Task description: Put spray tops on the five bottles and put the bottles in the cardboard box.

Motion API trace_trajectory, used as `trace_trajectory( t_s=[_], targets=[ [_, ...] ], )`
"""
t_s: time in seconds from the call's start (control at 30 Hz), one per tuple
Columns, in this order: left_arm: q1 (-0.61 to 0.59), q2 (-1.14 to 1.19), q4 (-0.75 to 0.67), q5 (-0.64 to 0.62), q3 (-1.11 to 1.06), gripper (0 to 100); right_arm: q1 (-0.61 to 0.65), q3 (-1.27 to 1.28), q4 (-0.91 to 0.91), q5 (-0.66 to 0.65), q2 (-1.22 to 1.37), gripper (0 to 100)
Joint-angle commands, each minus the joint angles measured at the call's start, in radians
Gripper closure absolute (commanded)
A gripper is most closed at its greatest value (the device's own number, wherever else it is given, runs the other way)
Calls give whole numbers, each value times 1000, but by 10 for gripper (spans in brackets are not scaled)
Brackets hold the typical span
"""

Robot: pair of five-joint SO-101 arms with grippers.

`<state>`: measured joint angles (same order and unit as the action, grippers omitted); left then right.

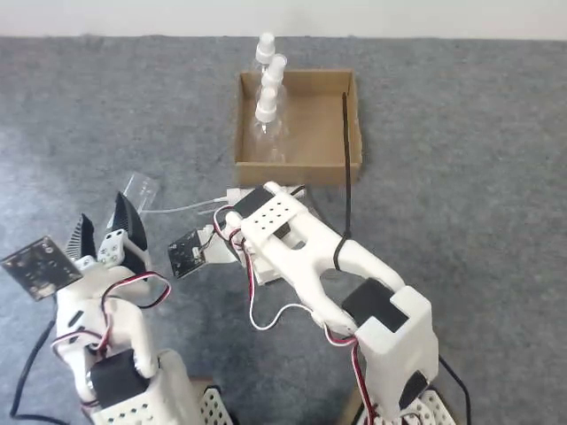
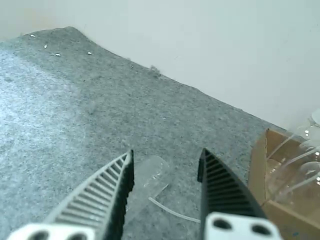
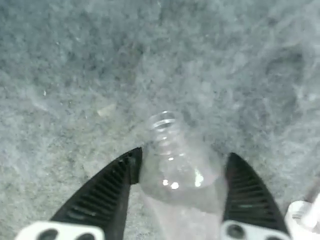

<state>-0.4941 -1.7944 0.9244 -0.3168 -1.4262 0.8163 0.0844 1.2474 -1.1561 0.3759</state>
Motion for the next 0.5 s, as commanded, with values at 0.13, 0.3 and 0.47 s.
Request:
trace_trajectory(
  t_s=[0.13, 0.3, 0.47],
  targets=[
    [0, -11, -38, -15, 12, 797, -48, -14, -4, 68, -25, 833],
    [0, -11, -38, -15, 12, 797, -58, -37, 33, 144, -27, 834],
    [0, -11, -38, -15, 12, 797, -58, -77, 116, 232, -27, 834]
  ],
)
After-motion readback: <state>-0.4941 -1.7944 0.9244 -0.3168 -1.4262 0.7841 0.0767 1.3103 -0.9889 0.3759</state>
